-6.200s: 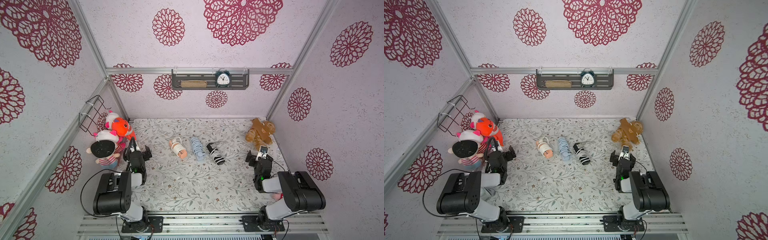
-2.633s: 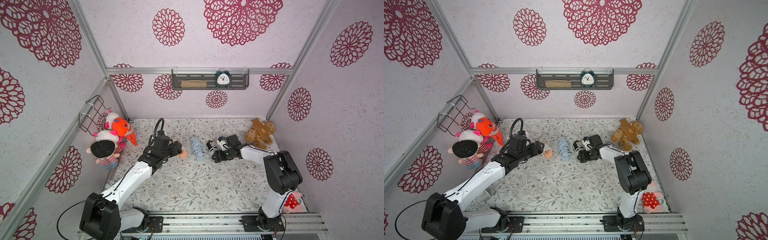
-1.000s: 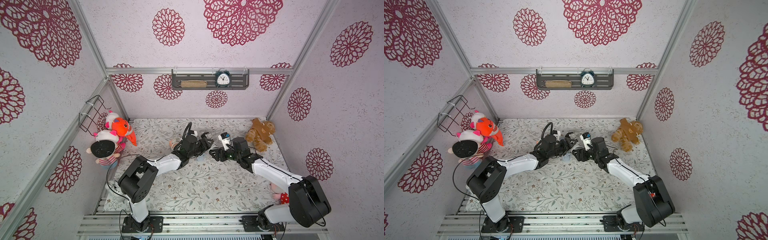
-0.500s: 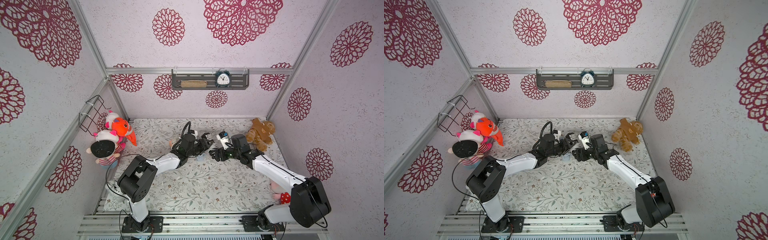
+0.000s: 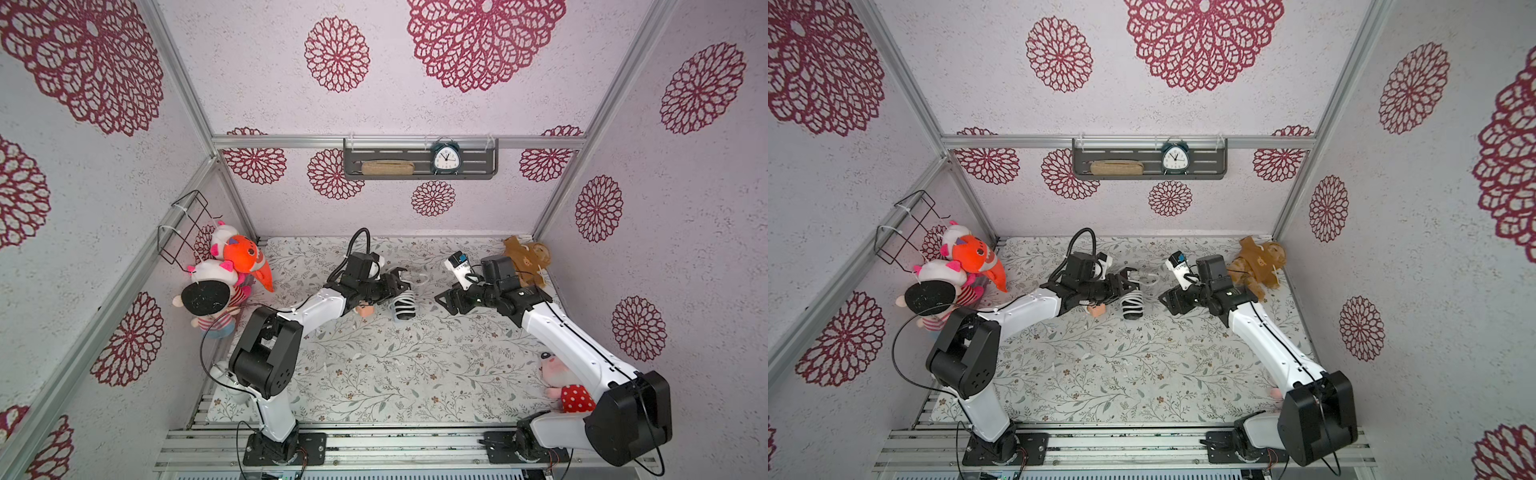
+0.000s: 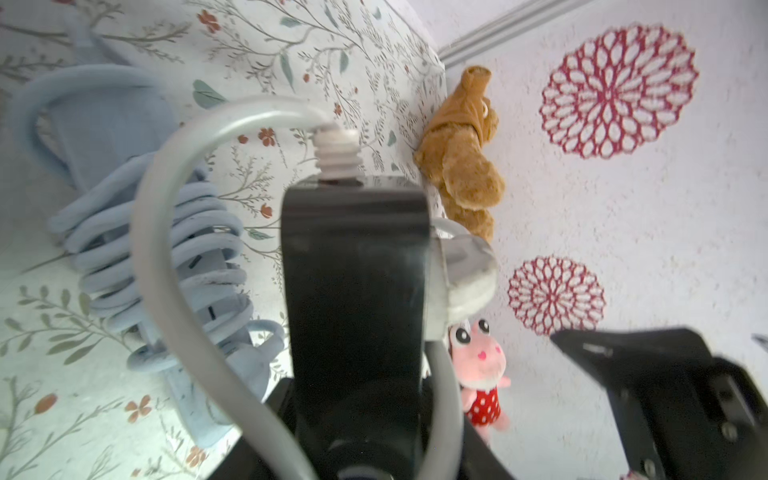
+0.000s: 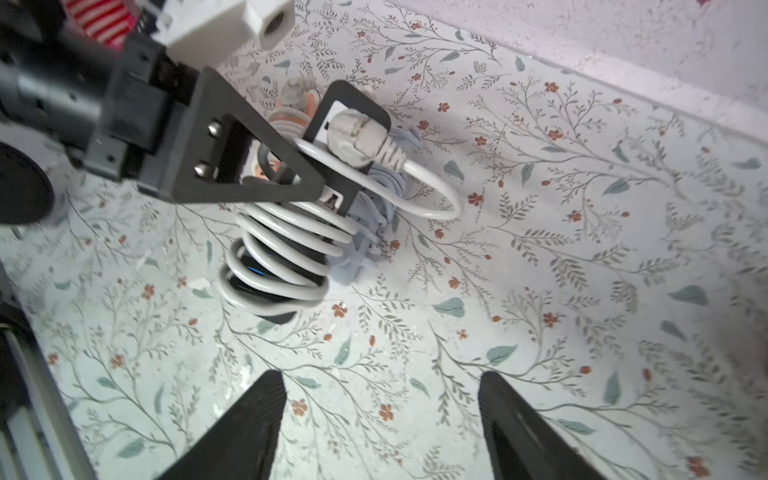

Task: Unwrap the cord wrapped around the power strip
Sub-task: Remove the plug from the power strip.

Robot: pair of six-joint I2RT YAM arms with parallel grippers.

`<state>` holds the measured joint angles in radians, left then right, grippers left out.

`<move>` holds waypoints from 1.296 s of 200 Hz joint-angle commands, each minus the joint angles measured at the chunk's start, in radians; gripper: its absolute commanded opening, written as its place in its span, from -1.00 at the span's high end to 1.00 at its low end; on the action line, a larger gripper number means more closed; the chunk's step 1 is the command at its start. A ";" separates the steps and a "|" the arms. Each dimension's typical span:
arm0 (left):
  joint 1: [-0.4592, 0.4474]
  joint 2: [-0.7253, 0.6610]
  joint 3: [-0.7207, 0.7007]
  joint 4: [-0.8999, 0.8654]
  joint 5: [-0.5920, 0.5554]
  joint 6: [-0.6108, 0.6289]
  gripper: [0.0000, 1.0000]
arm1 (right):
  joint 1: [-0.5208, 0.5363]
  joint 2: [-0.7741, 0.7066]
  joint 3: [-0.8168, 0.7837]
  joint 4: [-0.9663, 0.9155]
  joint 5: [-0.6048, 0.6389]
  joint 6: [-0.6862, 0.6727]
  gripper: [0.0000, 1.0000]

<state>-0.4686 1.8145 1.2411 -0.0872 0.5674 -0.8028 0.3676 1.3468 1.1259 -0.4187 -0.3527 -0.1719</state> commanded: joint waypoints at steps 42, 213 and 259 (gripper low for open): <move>0.024 0.024 0.193 -0.342 0.215 0.341 1.00 | 0.004 0.132 0.161 -0.054 -0.051 -0.248 -0.14; 0.025 0.045 0.236 -0.391 0.250 0.372 1.00 | 0.106 0.279 0.238 0.027 -0.064 -0.237 0.45; 0.031 0.050 0.226 -0.387 0.209 0.346 1.00 | 0.107 0.278 0.221 0.061 -0.094 -0.224 1.00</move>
<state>-0.4393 1.8591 1.4448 -0.5072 0.7708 -0.4610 0.4728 1.6417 1.3289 -0.4171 -0.4023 -0.4236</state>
